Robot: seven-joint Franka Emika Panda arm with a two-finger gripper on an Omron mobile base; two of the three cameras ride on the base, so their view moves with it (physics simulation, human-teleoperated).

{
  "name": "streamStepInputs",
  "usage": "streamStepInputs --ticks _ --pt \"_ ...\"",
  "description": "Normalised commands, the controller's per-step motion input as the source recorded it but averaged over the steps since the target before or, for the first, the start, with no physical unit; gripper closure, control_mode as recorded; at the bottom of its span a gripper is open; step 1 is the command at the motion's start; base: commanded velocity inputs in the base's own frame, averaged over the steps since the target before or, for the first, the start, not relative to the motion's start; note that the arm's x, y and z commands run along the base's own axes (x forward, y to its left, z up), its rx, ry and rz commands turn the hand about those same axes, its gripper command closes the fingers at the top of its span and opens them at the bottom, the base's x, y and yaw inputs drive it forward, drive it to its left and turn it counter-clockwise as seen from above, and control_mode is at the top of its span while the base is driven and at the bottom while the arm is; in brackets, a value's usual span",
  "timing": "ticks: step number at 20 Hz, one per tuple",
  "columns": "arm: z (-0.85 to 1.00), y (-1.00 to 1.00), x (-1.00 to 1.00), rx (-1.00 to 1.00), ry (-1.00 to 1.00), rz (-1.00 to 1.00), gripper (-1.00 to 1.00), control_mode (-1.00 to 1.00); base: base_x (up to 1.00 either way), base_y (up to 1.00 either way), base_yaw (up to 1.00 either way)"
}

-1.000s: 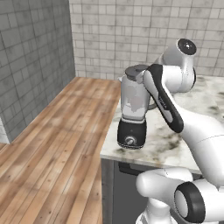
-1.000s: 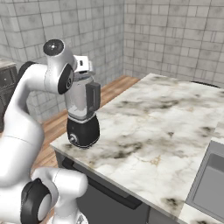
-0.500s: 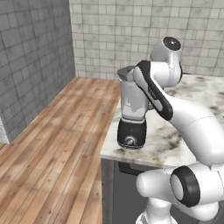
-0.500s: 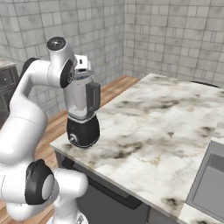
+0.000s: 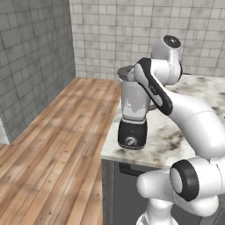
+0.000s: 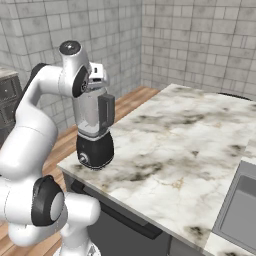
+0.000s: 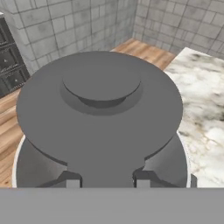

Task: Grab the onions from the fridge, place them in the blender, close the lid, and turn on the blender to create a marinade.

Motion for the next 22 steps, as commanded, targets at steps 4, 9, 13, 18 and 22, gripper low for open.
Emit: streamStepInputs --ticks 4,9,13,18,22 --pt "-0.19 -0.12 0.0 0.0 0.0 -0.02 1.0 -1.0 0.0 0.0 0.0" --pt "-0.08 -0.3 -0.02 0.0 0.02 -0.03 1.0 -1.0 0.0 0.0 0.0" --pt "0.0 -0.45 -0.16 0.0 0.05 -0.02 1.0 -1.0 0.0 0.0 0.0" --pt "0.0 -0.36 -0.15 0.0 0.06 0.0 1.0 -1.0 0.0 0.0 0.0" --pt "0.0 0.05 -0.01 0.0 0.09 0.0 1.0 -1.0 0.0 0.0 0.0"
